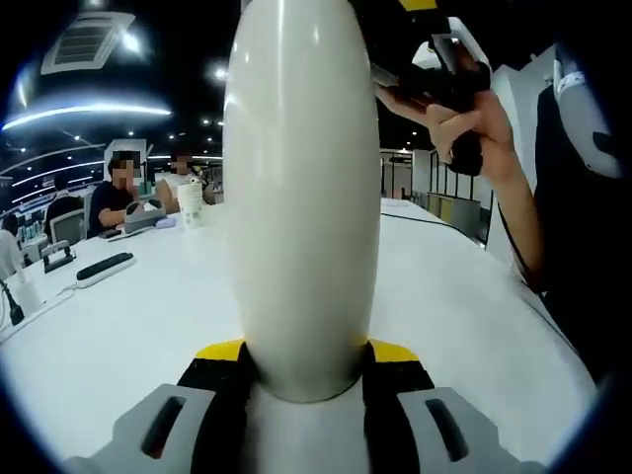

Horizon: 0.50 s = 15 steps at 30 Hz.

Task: Grasp the water cup twist off the cup lid place the cup lid on the table

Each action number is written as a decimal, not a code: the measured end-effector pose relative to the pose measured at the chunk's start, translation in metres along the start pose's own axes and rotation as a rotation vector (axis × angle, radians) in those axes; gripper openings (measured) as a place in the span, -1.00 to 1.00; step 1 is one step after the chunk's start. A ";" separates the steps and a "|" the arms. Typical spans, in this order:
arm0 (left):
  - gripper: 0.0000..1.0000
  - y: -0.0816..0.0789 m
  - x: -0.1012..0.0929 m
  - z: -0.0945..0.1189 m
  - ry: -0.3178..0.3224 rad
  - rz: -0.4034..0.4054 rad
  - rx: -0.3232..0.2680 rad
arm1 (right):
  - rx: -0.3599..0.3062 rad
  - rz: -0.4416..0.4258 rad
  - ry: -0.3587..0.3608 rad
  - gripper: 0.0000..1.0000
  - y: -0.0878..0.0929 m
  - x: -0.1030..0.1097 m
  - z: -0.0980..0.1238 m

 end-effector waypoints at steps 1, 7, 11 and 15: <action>-0.07 0.000 0.000 0.000 0.000 0.000 0.000 | 0.001 0.009 0.021 0.06 0.002 0.000 -0.002; -0.07 0.000 0.000 0.000 -0.002 0.000 0.000 | 0.053 0.018 0.046 -0.08 0.016 -0.008 -0.010; -0.07 0.001 -0.001 0.001 -0.003 0.001 0.001 | 0.054 0.000 -0.004 -0.20 0.017 -0.004 -0.013; -0.07 0.001 -0.001 0.001 -0.003 0.003 0.001 | 0.045 -0.019 -0.117 -0.21 0.017 -0.004 -0.012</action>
Point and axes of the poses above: the point that each gripper's makers call its tool centre point, and the gripper's own axes: z roughly backward along the fingers, x roughly to its left, y roughly out of its underside, the point moved 1 cm from there along z, roughly backward along the fingers, and after that the axes turned 9 degrees about x, right-handed, at the moved point
